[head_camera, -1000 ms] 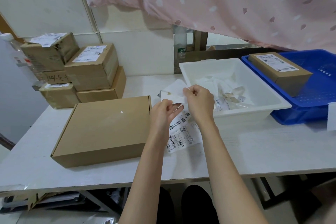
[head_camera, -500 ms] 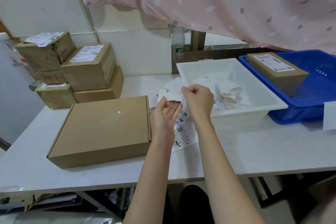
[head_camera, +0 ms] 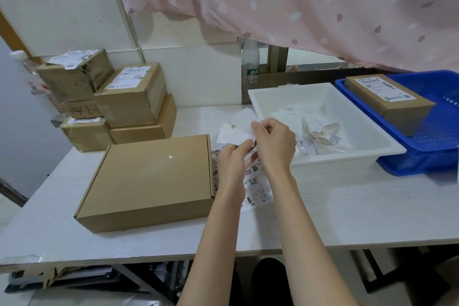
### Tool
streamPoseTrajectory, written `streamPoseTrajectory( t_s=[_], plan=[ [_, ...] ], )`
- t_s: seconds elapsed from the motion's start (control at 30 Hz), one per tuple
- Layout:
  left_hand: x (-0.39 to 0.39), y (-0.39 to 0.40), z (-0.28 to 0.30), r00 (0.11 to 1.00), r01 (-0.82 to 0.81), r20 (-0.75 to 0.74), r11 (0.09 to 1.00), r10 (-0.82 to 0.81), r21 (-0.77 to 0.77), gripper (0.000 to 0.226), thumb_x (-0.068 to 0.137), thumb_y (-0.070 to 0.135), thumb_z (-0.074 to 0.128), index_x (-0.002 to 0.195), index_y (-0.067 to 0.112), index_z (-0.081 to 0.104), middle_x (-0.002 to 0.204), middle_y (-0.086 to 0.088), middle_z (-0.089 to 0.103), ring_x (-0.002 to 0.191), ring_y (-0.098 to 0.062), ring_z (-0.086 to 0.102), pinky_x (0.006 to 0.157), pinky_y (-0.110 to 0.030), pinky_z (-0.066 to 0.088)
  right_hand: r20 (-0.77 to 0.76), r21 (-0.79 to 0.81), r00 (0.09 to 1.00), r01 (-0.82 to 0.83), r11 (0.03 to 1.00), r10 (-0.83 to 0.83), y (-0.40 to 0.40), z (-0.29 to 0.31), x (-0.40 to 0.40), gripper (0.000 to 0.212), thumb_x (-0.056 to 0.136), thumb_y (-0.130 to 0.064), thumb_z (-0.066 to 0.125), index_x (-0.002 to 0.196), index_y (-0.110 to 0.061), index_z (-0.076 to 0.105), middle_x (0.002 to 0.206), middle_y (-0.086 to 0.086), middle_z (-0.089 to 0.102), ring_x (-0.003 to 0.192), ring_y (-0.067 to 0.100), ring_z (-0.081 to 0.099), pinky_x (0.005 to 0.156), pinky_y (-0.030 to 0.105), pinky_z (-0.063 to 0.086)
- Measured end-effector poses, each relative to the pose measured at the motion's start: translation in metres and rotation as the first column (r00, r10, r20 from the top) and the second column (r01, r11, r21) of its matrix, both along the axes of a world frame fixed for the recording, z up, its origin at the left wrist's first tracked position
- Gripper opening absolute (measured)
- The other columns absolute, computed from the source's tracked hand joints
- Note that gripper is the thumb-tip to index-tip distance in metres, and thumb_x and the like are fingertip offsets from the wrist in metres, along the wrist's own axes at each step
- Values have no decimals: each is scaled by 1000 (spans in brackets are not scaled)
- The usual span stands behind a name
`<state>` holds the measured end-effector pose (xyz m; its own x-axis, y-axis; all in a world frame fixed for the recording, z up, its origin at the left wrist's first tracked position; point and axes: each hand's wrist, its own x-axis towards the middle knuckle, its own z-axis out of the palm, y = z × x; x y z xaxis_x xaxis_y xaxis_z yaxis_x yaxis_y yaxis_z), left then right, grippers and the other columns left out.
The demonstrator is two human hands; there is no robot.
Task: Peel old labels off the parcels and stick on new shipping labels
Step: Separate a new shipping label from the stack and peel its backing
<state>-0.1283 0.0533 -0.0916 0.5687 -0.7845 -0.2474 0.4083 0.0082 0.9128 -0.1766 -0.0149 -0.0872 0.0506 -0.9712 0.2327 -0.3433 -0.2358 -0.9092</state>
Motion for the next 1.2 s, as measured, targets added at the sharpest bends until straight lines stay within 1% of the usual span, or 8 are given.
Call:
streamPoseTrajectory(
  t_s=[0.13, 0.4, 0.5, 0.63, 0.83, 0.97, 1.07, 1.2],
  plan=[
    [5, 2, 2, 999, 27, 20, 999, -27, -27, 25, 90, 1, 59, 70, 8, 46, 80, -10, 55, 71, -11, 70, 97, -37, 54, 41, 24, 998, 49, 999, -50, -5, 0, 0, 27, 88, -27, 60, 66, -12, 61, 61, -6, 61, 62, 18, 56, 63, 30, 41],
    [5, 4, -1, 996, 33, -81, 990, -44, -136, 27, 89, -5, 49, 66, 10, 46, 87, -13, 50, 97, -24, 72, 88, -32, 58, 155, 139, 988, 0, 990, -21, -15, 3, -6, 30, 92, -39, 57, 71, -17, 58, 67, -10, 57, 70, 15, 54, 71, 31, 43],
    [8, 4, -5, 997, 41, -57, 991, -49, -131, 19, 88, -6, 48, 75, 8, 47, 91, -13, 49, 94, -20, 71, 85, -30, 59, 185, 177, 981, -91, 980, 57, -13, 6, -9, 40, 83, -59, 63, 69, -21, 56, 61, -12, 53, 64, 10, 52, 67, 29, 43],
    [8, 5, -11, 998, 56, -15, 986, -59, -160, 18, 85, -12, 53, 92, 3, 49, 69, -1, 55, 72, -15, 62, 89, -33, 58, 77, 156, 989, -134, 979, 123, -13, 5, -7, 31, 71, -42, 72, 71, -12, 64, 65, -1, 66, 66, 24, 61, 70, 43, 54],
    [15, 8, -12, 987, 156, -1, 948, -163, -278, 66, 72, -1, 69, 134, 9, 50, 124, -18, 66, 119, -27, 62, 97, -32, 53, 54, 96, 997, -54, 994, 49, -13, 1, -8, 20, 81, -31, 71, 80, -11, 68, 72, 1, 68, 71, 24, 62, 64, 32, 47],
    [13, 10, -6, 983, 115, -101, 942, -154, -316, 58, 72, 3, 75, 125, 4, 52, 113, -14, 69, 107, -21, 68, 89, -26, 55, 39, 93, 999, -39, 995, 35, -11, 4, -7, 25, 82, -32, 70, 69, -13, 60, 59, -6, 56, 60, 18, 51, 55, 28, 37],
    [12, 11, -2, 971, 96, -186, 957, -150, -273, 70, 71, 23, 84, 131, 6, 53, 123, -13, 67, 108, -19, 69, 89, -27, 56, 26, 42, 998, -64, 997, 63, -9, 4, -7, 24, 82, -32, 72, 83, -9, 67, 78, 0, 68, 78, 25, 61, 71, 33, 48],
    [13, 8, 0, 980, 64, -182, 990, -87, -130, 44, 94, 41, 59, 123, 9, 62, 114, -6, 73, 106, -16, 70, 83, -26, 57, 13, 50, 987, -158, 986, 157, -9, 0, -5, 28, 76, -41, 76, 81, -16, 66, 74, -4, 61, 74, 19, 56, 68, 32, 48]
  ],
)
